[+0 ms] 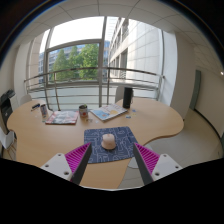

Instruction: Arrange mouse

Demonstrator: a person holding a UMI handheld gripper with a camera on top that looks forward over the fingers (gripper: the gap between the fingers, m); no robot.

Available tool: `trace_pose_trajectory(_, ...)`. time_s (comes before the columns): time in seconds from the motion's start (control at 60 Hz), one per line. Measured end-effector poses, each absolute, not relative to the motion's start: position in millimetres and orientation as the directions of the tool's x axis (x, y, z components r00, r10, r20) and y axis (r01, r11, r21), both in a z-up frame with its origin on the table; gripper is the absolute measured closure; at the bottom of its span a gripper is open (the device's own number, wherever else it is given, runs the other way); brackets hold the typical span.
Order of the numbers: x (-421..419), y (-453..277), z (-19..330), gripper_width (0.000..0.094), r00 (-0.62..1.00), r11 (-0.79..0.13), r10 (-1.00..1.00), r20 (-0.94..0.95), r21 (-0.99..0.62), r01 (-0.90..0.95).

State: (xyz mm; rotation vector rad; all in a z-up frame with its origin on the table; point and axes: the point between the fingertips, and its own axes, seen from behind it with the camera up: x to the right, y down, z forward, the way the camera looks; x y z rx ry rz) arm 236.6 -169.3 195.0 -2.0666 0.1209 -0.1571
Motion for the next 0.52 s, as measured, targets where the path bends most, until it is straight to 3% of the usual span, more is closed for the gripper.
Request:
trace_pose_trajectory(0.25, 221.4, -232.6, 226.2, 0.0086, 0.985, -0.456, -0.149, 0.084, -0.890, 0.007)
trace_pose_trajectory(0.517, 219.9, -262.9, 224.7, 0.0087, 0.984, -0.480, -0.135, 0.115, -0.877, 0.037)
